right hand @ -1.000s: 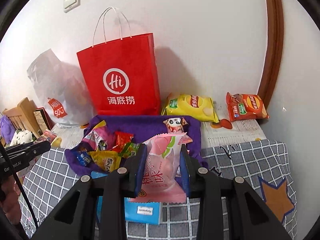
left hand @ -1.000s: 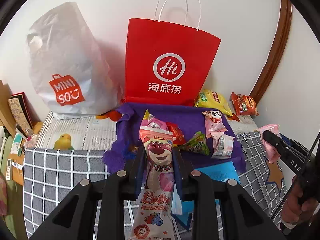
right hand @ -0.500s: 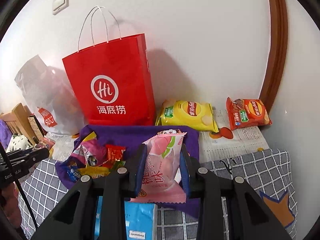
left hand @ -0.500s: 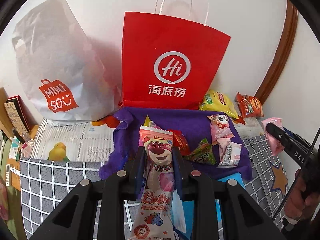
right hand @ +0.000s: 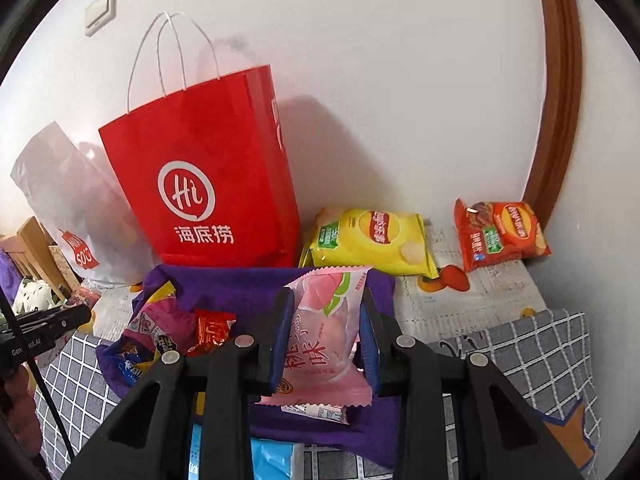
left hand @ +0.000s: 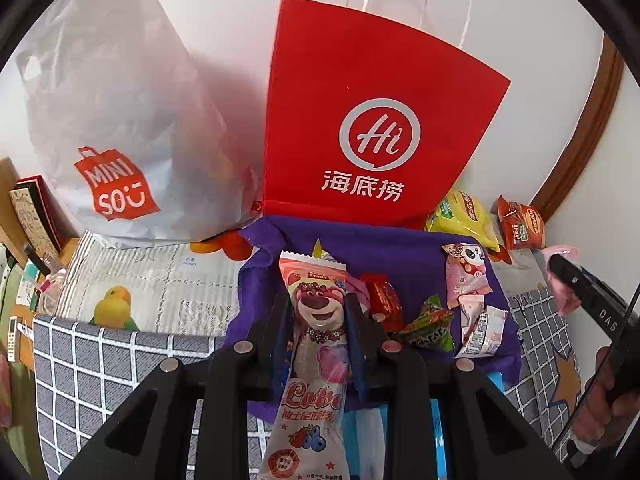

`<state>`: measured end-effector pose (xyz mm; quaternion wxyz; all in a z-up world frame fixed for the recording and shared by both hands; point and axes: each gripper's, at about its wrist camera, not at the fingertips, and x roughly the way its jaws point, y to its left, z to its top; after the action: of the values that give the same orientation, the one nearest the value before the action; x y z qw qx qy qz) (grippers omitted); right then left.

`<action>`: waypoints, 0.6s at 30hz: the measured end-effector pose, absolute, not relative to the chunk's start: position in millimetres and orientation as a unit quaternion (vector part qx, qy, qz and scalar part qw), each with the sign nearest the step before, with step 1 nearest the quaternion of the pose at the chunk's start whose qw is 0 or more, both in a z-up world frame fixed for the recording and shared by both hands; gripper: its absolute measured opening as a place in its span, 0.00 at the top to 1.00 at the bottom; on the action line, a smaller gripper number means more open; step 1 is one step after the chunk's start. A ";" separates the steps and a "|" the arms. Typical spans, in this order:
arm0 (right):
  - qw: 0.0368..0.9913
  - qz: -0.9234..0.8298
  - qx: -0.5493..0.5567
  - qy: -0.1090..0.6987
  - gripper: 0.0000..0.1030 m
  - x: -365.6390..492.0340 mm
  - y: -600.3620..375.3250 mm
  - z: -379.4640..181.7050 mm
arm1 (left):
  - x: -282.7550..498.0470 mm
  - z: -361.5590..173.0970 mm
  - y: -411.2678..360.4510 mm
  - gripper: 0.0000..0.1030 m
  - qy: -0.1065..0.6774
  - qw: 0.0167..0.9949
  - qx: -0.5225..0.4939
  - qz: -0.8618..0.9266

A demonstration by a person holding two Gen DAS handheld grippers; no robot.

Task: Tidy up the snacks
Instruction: 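Carry the pink packet and candy stick onto the purple towel with both grippers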

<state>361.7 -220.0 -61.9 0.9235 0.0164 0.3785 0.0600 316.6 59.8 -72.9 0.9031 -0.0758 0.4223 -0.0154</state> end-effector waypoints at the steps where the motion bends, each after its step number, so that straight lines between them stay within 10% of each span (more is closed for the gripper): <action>1: 0.922 0.061 0.017 0.381 0.69 363.5 -220.0 -64.7 | 319.1 -73.7 57.8 0.76 0.423 0.903 -0.076 -0.017; 18: 0.894 0.087 0.009 0.440 0.69 396.8 -201.6 -128.2 | 366.1 -105.4 24.2 0.75 0.449 0.890 -0.054 -0.046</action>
<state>396.8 -201.6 -128.2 0.8935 0.0086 0.4404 0.0872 366.1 24.2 -105.4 0.8905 -0.0542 0.4495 -0.0460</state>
